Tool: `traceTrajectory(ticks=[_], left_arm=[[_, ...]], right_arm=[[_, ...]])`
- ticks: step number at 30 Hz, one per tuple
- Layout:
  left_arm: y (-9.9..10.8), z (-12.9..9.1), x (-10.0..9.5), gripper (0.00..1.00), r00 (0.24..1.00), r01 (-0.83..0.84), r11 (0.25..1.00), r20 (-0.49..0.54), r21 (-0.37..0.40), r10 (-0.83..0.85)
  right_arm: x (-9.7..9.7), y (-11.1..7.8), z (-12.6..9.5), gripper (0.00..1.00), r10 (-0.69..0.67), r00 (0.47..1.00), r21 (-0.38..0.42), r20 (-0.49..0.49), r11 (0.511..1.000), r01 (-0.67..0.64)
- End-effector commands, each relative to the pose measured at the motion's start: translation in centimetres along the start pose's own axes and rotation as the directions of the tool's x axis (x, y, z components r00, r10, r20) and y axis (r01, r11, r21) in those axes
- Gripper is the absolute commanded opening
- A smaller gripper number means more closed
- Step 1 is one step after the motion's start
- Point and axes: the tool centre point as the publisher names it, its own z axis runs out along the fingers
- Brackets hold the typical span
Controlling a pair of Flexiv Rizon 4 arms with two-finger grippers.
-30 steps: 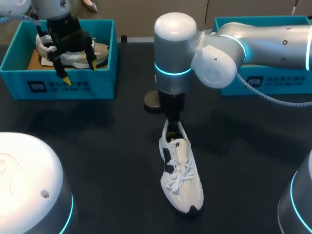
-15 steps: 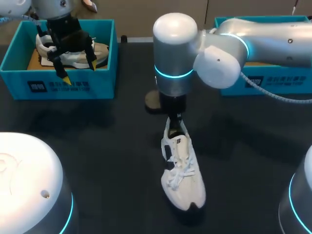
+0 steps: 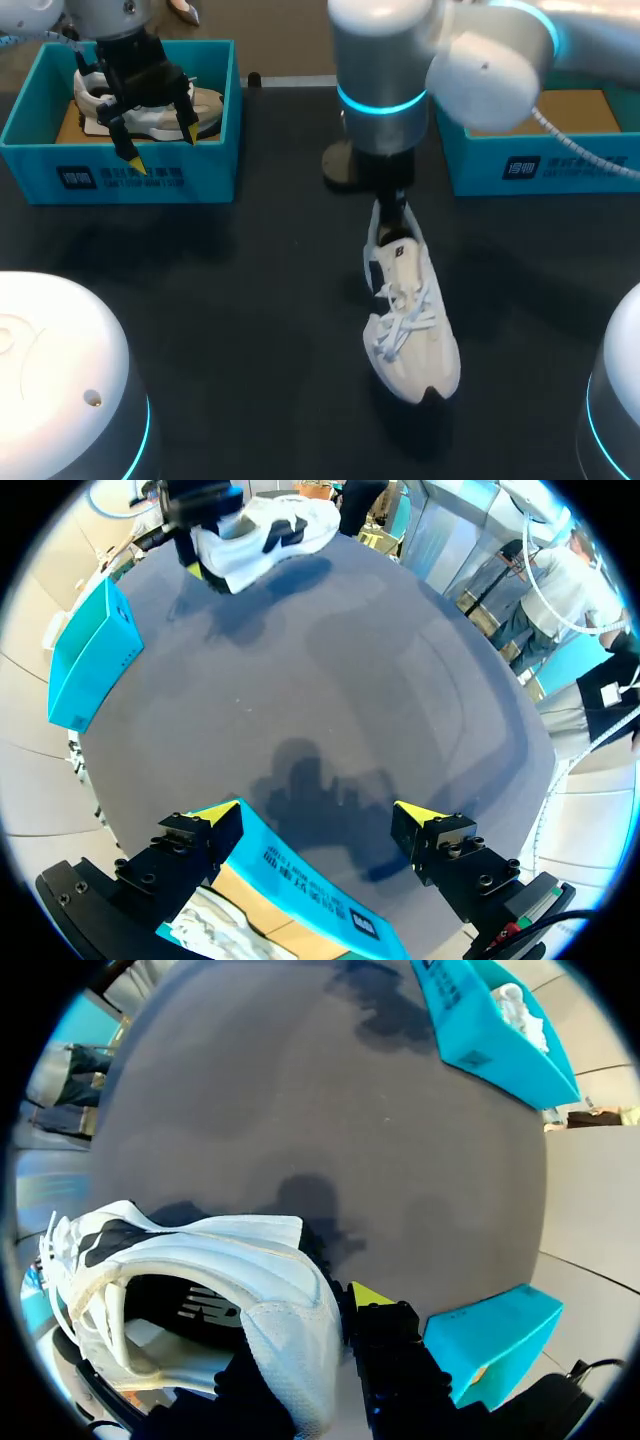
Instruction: Take the shoe out of the shoebox, open the shoe tongue, remove and reinsert the insole, then place the shoe into the shoebox
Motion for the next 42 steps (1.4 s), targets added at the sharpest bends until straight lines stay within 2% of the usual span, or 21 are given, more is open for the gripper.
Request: traceTrajectory(ticks=[1,19,25,29,37,42], left_arm=[[0.0,0.0,0.1,1.00,1.000,0.000,1.000,0.000,-0.003,0.000],[0.0,0.0,0.1,1.00,1.000,0.000,1.000,0.000,-0.003,0.000],[0.0,0.0,0.1,1.00,1.000,0.000,1.000,0.000,-0.003,0.000],[0.0,0.0,0.1,1.00,1.000,0.000,1.000,0.000,-0.003,0.000],[0.0,0.0,0.1,1.00,1.000,0.000,1.000,0.000,-0.003,0.000],[0.5,-0.1,-0.5,1.00,1.000,0.000,1.000,-0.014,-0.018,0.000]], right_arm=[[0.3,-1.1,-2.7,0.00,-0.002,1.000,-0.011,0.006,1.000,0.002],[0.3,-1.1,-2.7,0.00,-0.002,1.000,-0.011,0.006,1.000,0.002],[-2.2,-5.0,-5.6,0.00,-0.036,0.997,0.023,0.062,0.999,0.035],[-3.9,-8.6,-7.9,0.00,-0.101,0.990,0.045,0.100,0.994,0.097],[-8.3,-16.3,-9.0,0.00,-0.177,0.982,0.045,0.065,0.984,0.174],[-11.1,-19.8,-9.7,0.00,-0.205,0.976,0.067,0.067,0.977,0.201]])
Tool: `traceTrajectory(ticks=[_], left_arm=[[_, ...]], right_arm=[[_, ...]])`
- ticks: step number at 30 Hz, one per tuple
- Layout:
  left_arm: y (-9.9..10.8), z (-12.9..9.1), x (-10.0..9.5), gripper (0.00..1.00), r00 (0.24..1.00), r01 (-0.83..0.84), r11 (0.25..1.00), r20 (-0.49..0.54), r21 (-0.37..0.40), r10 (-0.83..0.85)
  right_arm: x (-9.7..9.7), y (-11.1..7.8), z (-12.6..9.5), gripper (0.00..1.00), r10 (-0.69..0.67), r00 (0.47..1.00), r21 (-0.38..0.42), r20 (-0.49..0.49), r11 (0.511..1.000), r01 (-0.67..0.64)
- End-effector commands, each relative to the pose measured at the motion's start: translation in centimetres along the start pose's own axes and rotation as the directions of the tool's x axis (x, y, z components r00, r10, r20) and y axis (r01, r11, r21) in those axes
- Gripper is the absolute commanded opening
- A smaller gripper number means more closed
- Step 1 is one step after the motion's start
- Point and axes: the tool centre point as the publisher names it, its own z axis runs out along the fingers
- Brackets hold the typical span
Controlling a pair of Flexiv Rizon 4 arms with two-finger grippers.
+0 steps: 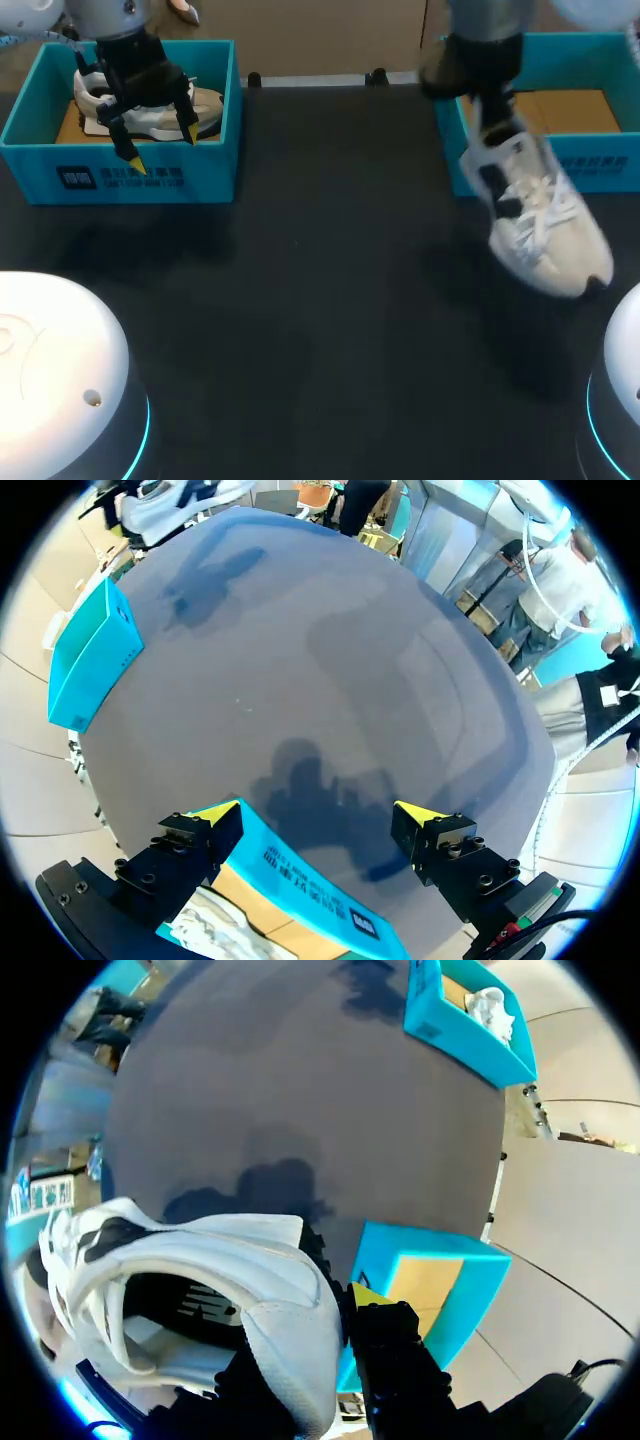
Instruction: Take the shoe out of the shoebox, open the shoe tongue, remove and reinsert the insole, then place the shoe into the shoebox
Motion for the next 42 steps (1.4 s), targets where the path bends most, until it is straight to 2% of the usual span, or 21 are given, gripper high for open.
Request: traceTrajectory(ticks=[1,8,11,13,16,19,20,22,23,25,27,28,29,31,32,34,36,37,41,42], left_arm=[[0.5,-0.1,-0.6,1.00,1.000,0.009,1.000,-0.017,-0.013,-0.009],[3.0,-2.9,-1.1,1.00,0.981,0.191,0.981,0.008,0.041,-0.192],[4.0,-4.4,-1.7,1.00,0.907,0.420,0.907,0.007,0.019,-0.420],[5.2,-5.4,-2.5,1.00,0.764,0.644,0.765,-0.037,-0.002,-0.644],[6.4,-5.9,-3.2,1.00,0.480,0.875,0.473,0.050,-0.107,-0.876],[7.4,-6.5,-3.4,1.00,0.239,0.965,0.227,0.083,-0.133,-0.967],[7.7,-6.6,-3.6,1.00,0.168,0.980,0.154,0.107,-0.126,-0.980],[8.5,-7.0,-3.7,1.00,0.064,0.993,0.054,0.092,-0.109,-0.994],[8.8,-7.1,-3.7,1.00,-0.024,0.995,-0.035,0.114,-0.093,-0.993],[9.2,-7.2,-3.7,1.00,-0.068,0.993,-0.076,0.094,-0.087,-0.993],[9.6,-7.3,-3.6,1.00,-0.169,0.981,-0.181,0.149,-0.064,-0.974],[9.7,-7.4,-3.5,1.00,-0.180,0.980,-0.189,0.131,-0.062,-0.975],[9.5,-7.6,-3.1,1.00,-0.239,0.968,-0.249,0.168,-0.043,-0.956],[9.4,-7.7,-2.8,1.00,-0.281,0.956,-0.291,0.177,-0.032,-0.943],[9.9,-8.0,-2.7,1.00,-0.337,0.938,-0.345,0.201,-0.008,-0.920],[10.4,-8.2,-2.3,1.00,-0.377,0.923,-0.385,0.208,0.001,-0.903],[10.7,-8.2,-1.9,1.00,-0.441,0.890,-0.456,0.305,0.024,-0.844],[10.7,-8.2,-1.9,1.00,-0.441,0.890,-0.456,0.305,0.024,-0.844],[10.7,-8.2,-1.9,1.00,-0.441,0.890,-0.456,0.305,0.024,-0.844],[10.7,-8.2,-1.9,1.00,-0.441,0.890,-0.456,0.305,0.024,-0.844]], right_arm=[[-1.4,-5.6,-0.3,0.00,-0.014,1.000,-0.046,-0.001,0.999,0.013],[-1.4,-5.6,-0.3,0.00,-0.014,1.000,-0.046,-0.001,0.999,0.013],[-1.4,-5.6,-0.3,0.00,-0.014,1.000,-0.046,-0.001,0.999,0.013],[-1.4,-5.6,-0.3,0.00,-0.014,1.000,-0.046,-0.001,0.999,0.013],[-1.4,-5.6,-0.3,0.00,-0.014,1.000,-0.046,-0.001,0.999,0.013],[-1.4,-5.6,-0.3,0.00,-0.014,1.000,-0.046,-0.001,0.999,0.013],[-1.4,-5.6,-0.3,0.00,-0.014,1.000,-0.046,-0.001,0.999,0.013],[-1.4,-5.6,-0.3,0.00,-0.014,1.000,-0.046,-0.001,0.999,0.013],[-1.4,-5.6,-0.3,0.00,-0.014,1.000,-0.046,-0.001,0.999,0.013],[-2.6,-6.9,-0.1,0.00,0.006,1.000,-0.037,-0.007,0.999,-0.006],[-3.9,-8.5,-0.3,0.00,0.012,1.000,-0.044,0.000,0.999,-0.012],[-4.6,-9.3,-0.3,0.00,0.020,1.000,-0.031,0.001,0.999,-0.020],[-5.6,-10.5,-0.4,0.00,0.019,1.000,-0.041,0.019,0.999,-0.018],[-6.7,-11.9,-0.4,0.00,0.028,1.000,-0.033,0.008,0.999,-0.027],[-7.4,-12.8,-0.6,0.00,0.024,0.999,-0.050,0.028,0.999,-0.022],[-8.4,-14.1,-0.7,0.00,0.028,1.000,-0.040,0.014,0.999,-0.027],[-9.4,-15.4,-0.9,0.00,0.027,0.999,-0.046,0.029,0.999,-0.025],[-9.9,-15.9,-1.0,0.00,0.025,0.999,-0.029,0.023,0.999,-0.025],[-12.0,-18.0,-0.7,0.00,-0.007,1.000,-0.046,0.031,0.999,0.008],[-12.0,-18.0,-0.7,0.00,-0.007,1.000,-0.046,0.031,0.999,0.008]])
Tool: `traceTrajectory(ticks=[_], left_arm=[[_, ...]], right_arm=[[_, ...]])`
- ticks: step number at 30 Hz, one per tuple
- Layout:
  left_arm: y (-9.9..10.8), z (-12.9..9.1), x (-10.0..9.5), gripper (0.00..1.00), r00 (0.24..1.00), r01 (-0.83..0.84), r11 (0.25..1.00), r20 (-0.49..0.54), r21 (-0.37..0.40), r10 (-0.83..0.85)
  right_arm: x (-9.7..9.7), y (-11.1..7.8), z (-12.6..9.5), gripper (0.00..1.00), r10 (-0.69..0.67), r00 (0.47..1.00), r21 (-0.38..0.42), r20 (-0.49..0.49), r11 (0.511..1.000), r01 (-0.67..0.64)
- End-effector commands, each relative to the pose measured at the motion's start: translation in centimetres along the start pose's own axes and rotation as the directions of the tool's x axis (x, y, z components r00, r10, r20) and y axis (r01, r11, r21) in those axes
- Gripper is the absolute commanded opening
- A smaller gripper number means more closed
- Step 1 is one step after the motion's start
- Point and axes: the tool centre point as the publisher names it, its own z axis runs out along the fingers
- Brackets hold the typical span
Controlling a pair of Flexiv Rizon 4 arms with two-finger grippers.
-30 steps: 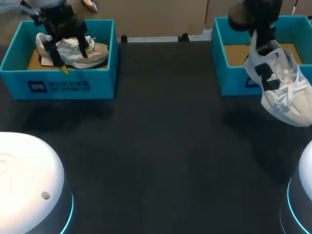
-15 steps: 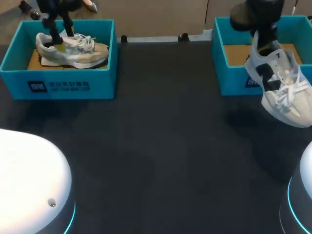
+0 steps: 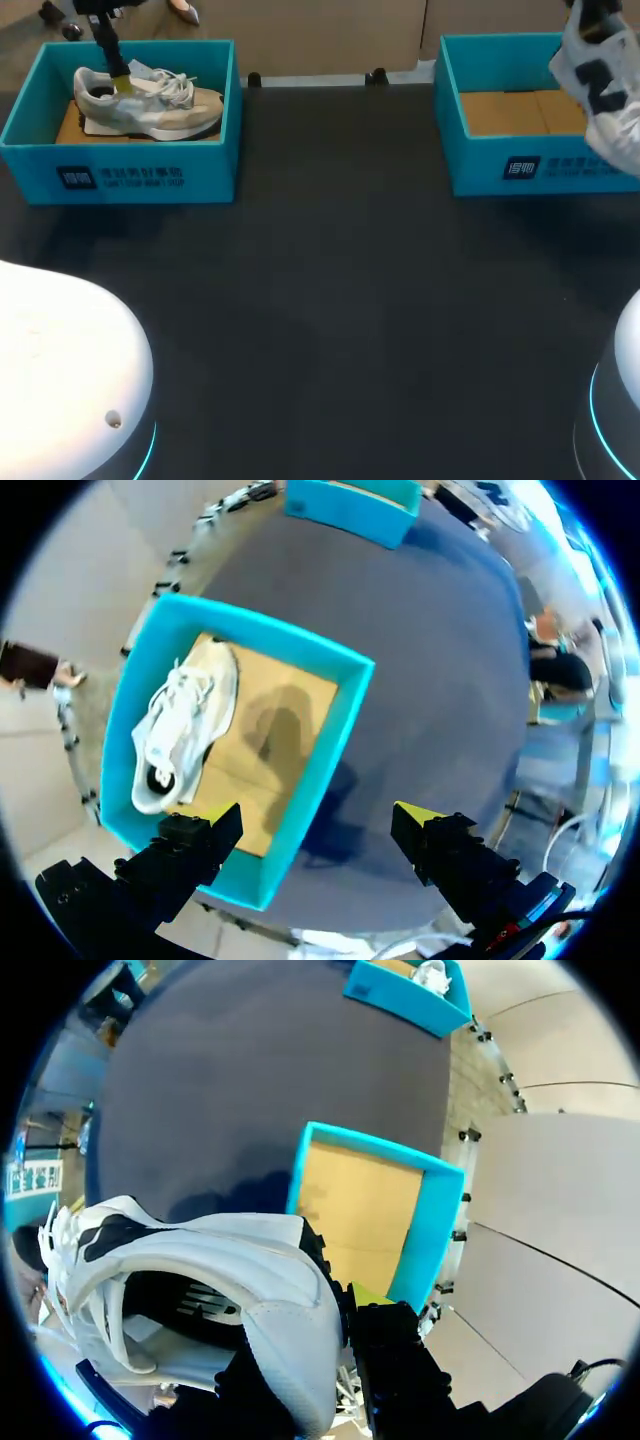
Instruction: Take the shoe out of the shoebox, open the shoe tongue, remove and reinsert the insole, then place the shoe into the shoebox
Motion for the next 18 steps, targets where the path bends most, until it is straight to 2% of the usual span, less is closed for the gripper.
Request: traceTrajectory(ticks=[1,9,10,11,12,14,16,18], left_arm=[[0.0,0.1,0.8,1.00,0.663,0.736,0.677,0.204,0.000,-0.721],[0.0,0.1,0.8,1.00,0.663,0.736,0.677,0.204,0.000,-0.721],[0.3,0.2,0.6,1.00,0.633,0.766,0.643,0.189,-0.008,-0.751],[0.5,0.2,0.1,1.00,0.574,0.815,0.578,0.167,-0.026,-0.802],[0.8,0.3,-0.2,1.00,0.560,0.824,0.566,0.163,-0.012,-0.812],[1.4,0.6,-1.1,1.00,0.473,0.881,0.472,0.132,-0.034,-0.871],[2.1,0.9,-1.7,1.00,0.433,0.901,0.433,0.121,-0.028,-0.893],[2.6,1.0,-2.5,1.00,0.402,0.915,0.401,0.096,-0.030,-0.910]], right_arm=[[-1.8,-1.1,0.3,0.00,-0.014,0.999,-0.024,-0.034,1.000,0.013],[-1.8,-1.1,0.3,0.00,-0.014,0.999,-0.024,-0.034,1.000,0.013],[-1.8,-1.1,0.3,0.00,-0.014,0.999,-0.024,-0.034,1.000,0.013],[-1.8,-1.1,0.3,0.00,-0.014,0.999,-0.024,-0.034,1.000,0.013],[-1.8,-1.1,0.3,0.00,-0.014,0.999,-0.024,-0.034,1.000,0.013],[-2.2,-1.1,1.1,0.00,-0.009,0.999,-0.018,-0.045,1.000,0.008],[-2.9,-1.8,1.3,0.00,0.012,0.999,-0.034,-0.030,0.999,-0.013],[-4.1,-2.9,1.2,0.00,0.025,1.000,-0.010,-0.015,1.000,-0.026]])
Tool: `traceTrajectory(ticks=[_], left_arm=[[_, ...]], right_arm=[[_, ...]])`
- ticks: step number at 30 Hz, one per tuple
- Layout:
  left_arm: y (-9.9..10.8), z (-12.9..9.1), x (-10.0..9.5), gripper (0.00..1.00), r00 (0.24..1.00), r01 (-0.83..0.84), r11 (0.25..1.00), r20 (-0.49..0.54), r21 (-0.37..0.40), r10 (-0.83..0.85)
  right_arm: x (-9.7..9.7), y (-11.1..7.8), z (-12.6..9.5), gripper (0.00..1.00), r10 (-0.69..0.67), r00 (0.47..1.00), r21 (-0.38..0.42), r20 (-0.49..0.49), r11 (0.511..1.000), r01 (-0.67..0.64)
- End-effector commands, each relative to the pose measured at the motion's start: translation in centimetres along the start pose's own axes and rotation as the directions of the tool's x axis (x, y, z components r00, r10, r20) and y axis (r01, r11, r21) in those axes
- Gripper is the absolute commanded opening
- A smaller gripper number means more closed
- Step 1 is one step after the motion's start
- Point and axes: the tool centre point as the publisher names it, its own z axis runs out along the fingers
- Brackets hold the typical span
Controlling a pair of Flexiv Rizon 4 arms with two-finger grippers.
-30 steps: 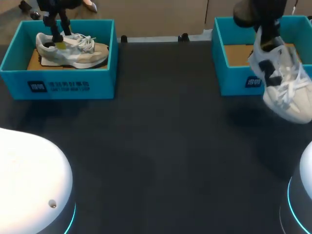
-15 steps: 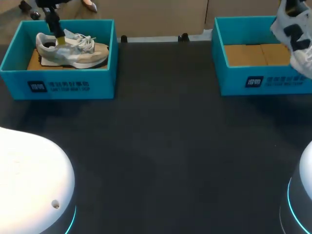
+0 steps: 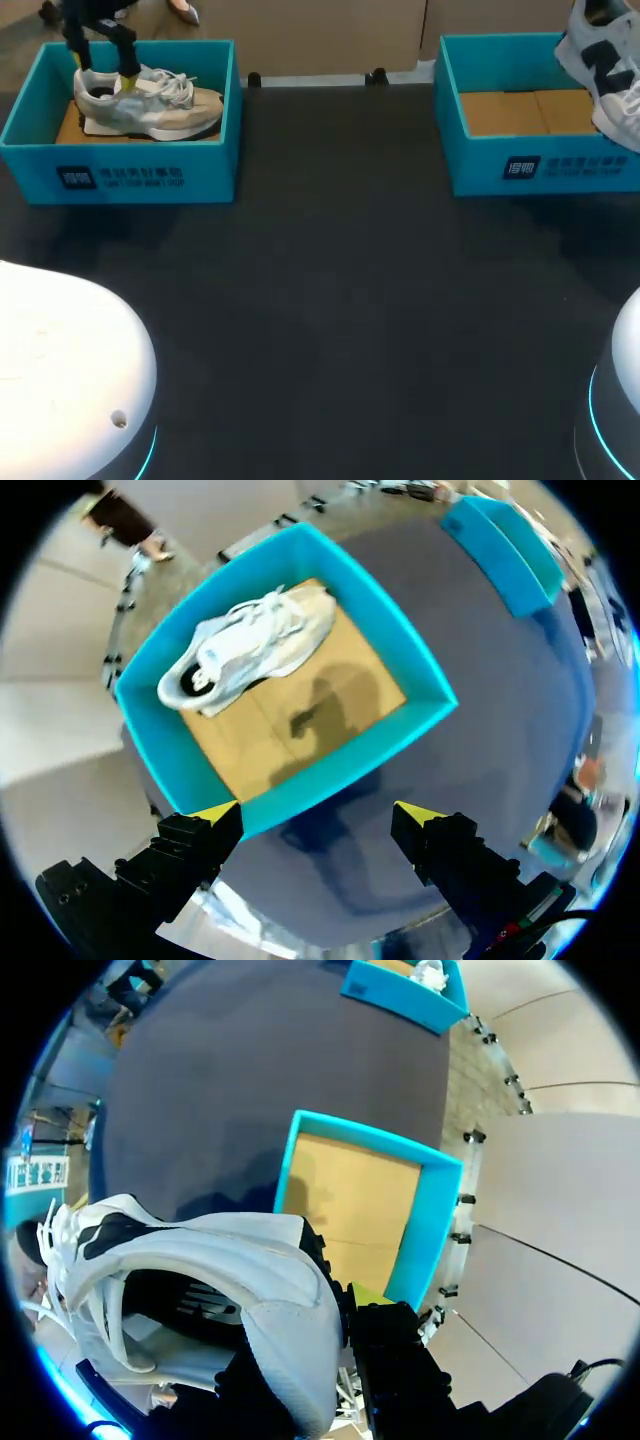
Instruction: Take the shoe out of the shoebox, open the shoe tongue, remove and reinsert the insole, then place the shoe into the shoebox
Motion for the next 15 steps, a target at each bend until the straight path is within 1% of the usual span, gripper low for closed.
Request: traceTrajectory(ticks=[1,2,3,4,6,8,10,11,13,15], left_arm=[[-0.2,0.8,-2.1,1.00,0.816,0.572,0.816,-0.042,-0.080,-0.576],[-0.2,0.9,-2.5,1.00,0.808,0.582,0.810,-0.054,-0.080,-0.586],[-0.2,1.0,-2.9,1.00,0.783,0.612,0.785,-0.065,-0.090,-0.618],[-0.2,1.0,-3.3,1.00,0.767,0.633,0.769,-0.061,-0.089,-0.638],[0.0,1.0,-4.1,1.00,0.738,0.662,0.743,-0.085,-0.101,-0.669],[0.2,1.0,-4.6,1.00,0.695,0.707,0.701,-0.091,-0.089,-0.713],[0.4,0.9,-5.2,1.00,0.663,0.735,0.672,-0.111,-0.091,-0.741],[0.5,0.9,-5.4,1.00,0.649,0.748,0.658,-0.113,-0.087,-0.752],[0.6,0.9,-5.8,1.00,0.624,0.768,0.634,-0.115,-0.089,-0.773],[0.6,0.9,-6.0,1.00,0.616,0.775,0.626,-0.116,-0.089,-0.779]], right_arm=[[-2.4,-2.2,0.3,0.00,0.024,1.000,-0.003,0.015,1.000,-0.024],[-3.1,-2.7,0.3,0.00,0.024,1.000,0.018,0.015,1.000,-0.024],[-3.7,-3.3,0.3,0.00,0.024,1.000,0.013,0.020,1.000,-0.024],[-4.4,-3.8,0.3,0.00,0.027,0.999,0.012,0.024,1.000,-0.027],[-5.6,-4.9,0.7,0.00,0.027,0.999,0.020,0.021,0.999,-0.028],[-6.7,-5.6,0.8,0.00,0.020,1.000,0.024,0.018,0.999,-0.021],[-7.6,-6.4,0.9,0.00,0.019,1.000,0.005,0.022,1.000,-0.019],[-8.0,-6.6,1.1,0.00,0.022,1.000,0.016,0.014,1.000,-0.022],[-8.8,-7.3,1.4,0.00,0.018,1.000,-0.012,0.003,1.000,-0.018],[-9.2,-7.5,1.7,0.00,0.022,1.000,-0.003,-0.011,1.000,-0.022]])
